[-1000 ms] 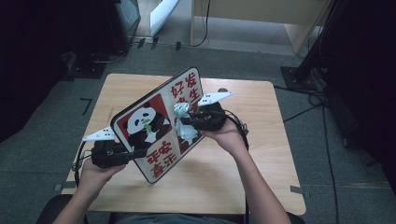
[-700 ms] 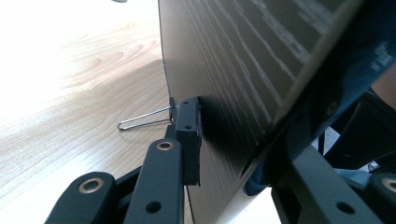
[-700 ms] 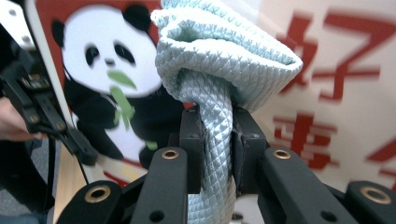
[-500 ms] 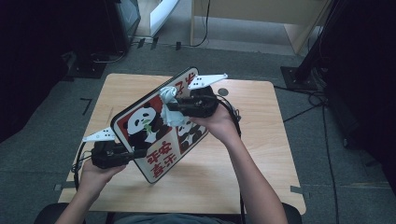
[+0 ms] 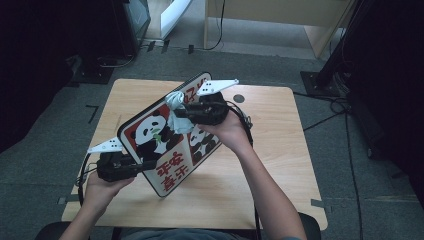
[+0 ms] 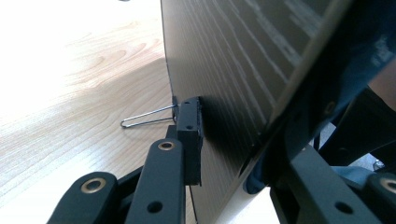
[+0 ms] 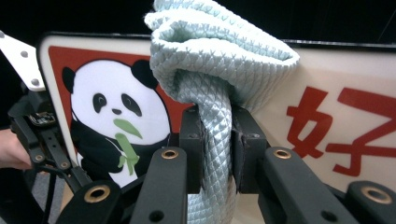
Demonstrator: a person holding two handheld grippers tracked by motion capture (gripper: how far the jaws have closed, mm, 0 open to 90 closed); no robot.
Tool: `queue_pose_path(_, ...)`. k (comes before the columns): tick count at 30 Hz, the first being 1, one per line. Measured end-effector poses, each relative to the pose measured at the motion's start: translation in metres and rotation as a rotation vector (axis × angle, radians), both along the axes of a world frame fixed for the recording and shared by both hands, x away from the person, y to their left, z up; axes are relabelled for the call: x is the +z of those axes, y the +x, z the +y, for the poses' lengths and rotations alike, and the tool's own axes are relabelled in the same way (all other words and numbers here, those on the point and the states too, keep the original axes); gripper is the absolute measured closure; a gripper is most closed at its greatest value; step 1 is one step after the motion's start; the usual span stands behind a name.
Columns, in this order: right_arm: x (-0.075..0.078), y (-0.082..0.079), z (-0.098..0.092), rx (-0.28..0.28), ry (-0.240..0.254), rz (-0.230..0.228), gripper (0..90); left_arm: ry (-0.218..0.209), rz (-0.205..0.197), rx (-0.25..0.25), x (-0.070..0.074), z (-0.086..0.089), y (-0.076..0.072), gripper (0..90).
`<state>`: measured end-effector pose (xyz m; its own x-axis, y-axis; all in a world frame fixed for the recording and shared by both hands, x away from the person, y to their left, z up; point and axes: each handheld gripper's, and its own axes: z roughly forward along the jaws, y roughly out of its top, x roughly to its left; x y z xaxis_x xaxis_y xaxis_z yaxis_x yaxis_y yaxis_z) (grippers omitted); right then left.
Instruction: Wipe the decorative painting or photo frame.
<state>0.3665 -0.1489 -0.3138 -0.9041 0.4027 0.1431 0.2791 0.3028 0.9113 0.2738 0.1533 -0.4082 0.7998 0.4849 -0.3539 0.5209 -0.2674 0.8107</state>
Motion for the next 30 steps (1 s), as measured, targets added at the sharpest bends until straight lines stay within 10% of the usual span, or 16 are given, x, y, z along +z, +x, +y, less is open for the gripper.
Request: queue_pose_path(30,-0.037,-0.001,-0.016,-0.035,-0.009,0.045,76.7,-0.004,0.003,-0.01,0.0,0.0,0.001,71.9)
